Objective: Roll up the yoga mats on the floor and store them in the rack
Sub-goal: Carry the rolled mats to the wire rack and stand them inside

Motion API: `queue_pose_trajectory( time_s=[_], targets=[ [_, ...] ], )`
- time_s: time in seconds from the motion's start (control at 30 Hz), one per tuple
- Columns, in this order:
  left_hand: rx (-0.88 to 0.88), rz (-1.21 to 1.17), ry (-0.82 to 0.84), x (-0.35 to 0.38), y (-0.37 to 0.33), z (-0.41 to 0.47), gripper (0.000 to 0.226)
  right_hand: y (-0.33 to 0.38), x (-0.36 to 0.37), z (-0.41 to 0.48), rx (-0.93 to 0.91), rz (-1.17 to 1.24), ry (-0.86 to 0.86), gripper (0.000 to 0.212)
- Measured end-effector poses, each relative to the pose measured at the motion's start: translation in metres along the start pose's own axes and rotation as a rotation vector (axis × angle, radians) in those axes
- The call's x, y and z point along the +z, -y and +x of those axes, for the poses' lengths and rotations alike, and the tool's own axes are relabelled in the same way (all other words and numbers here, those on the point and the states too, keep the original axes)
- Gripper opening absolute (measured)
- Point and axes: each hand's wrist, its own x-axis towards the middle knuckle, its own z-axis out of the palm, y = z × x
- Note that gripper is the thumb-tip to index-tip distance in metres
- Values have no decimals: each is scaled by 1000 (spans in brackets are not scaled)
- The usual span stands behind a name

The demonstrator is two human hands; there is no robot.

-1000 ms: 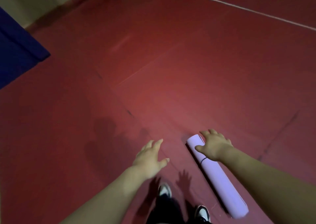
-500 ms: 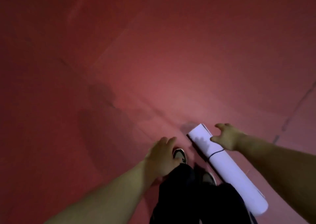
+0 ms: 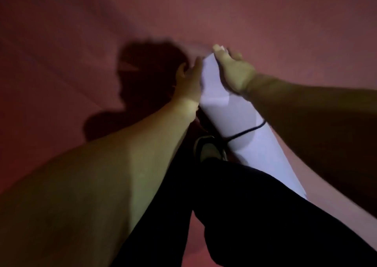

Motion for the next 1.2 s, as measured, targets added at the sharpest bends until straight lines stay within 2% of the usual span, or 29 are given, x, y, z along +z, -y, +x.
queue_pose_trajectory(
  time_s=[0.03, 0.17, 0.23, 0.3, 0.47, 0.53, 0.67, 0.8, 0.93, 1.03, 1.2],
  targets=[
    [21, -40, -50, -1, 5, 1, 103, -1, 7, -8, 2, 31, -6, 80],
    [85, -99, -218, -26, -32, -68, 58, 38, -15, -94, -113, 57, -50, 89],
    [229, -46, -286, -47, -77, -131, 35, 74, -47, -154, -209, 124, -149, 89],
    [390, 10, -319, -67, -136, -200, 21, 118, -84, -212, -316, 210, -170, 90],
    [625, -138, -364, -125, -274, -383, 23, 245, -175, -364, -588, 287, -113, 91],
    [711, -145, -399, -153, -320, -456, 31, 294, -207, -430, -697, 333, -71, 90],
    [822, -190, -482, -202, -374, -597, 37, 362, -252, -549, -944, 322, 1, 76],
    [913, -218, -727, -242, -366, -723, 37, 395, -260, -638, -1162, 220, 191, 85],
    [938, -334, -923, -255, -323, -816, 38, 398, -254, -718, -1380, 110, 415, 88],
    [961, -417, -1028, -252, -295, -863, 37, 386, -246, -761, -1434, 104, 542, 90],
    [913, -514, -1171, -244, -235, -920, 39, 366, -226, -821, -1486, 19, 689, 75]
  ],
)
